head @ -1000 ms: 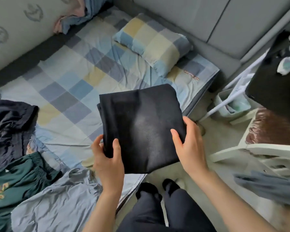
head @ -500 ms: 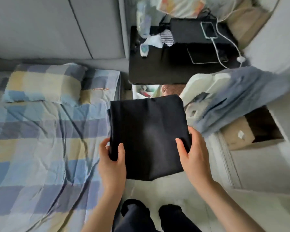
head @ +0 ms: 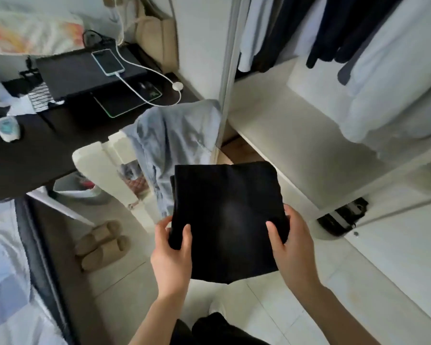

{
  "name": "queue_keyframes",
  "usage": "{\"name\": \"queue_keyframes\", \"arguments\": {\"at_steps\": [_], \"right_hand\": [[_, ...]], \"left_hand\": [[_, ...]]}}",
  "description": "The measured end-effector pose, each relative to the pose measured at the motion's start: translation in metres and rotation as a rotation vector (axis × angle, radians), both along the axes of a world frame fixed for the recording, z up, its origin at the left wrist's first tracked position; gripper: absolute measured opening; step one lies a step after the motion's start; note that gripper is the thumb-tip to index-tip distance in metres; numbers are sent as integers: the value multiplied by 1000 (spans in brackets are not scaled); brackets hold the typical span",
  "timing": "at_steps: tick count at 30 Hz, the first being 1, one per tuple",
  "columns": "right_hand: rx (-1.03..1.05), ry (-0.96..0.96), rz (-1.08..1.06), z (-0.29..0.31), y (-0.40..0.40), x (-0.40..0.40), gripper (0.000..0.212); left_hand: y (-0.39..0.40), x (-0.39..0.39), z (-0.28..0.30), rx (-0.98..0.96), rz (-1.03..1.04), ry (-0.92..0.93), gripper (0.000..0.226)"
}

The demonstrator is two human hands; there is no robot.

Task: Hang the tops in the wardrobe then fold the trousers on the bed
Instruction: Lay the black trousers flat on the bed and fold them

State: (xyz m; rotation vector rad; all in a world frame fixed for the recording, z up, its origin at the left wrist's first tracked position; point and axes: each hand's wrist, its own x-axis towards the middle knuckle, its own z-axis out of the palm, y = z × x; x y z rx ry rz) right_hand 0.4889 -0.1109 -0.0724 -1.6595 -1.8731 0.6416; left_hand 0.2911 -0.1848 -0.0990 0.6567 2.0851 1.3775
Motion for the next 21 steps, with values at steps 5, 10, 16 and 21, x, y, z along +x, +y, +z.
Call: {"name": "queue_keyframes", "arguments": {"at_steps": [5, 10, 16, 21], "right_hand": [[-61, -18, -174, -10, 30, 29, 49], [-114, -19, -328, -20, 69, 32, 55], [-228, -38, -526, -41, 131, 27, 76], [-273, -176, -628, -67, 201, 46, 65]], "left_hand": [[66, 18, -13, -27, -200, 17, 24], [142, 19, -23, -102, -387, 47, 22], [252, 8, -45, -121, -719, 104, 40], [353, 33, -67, -76, -990, 152, 53]]}}
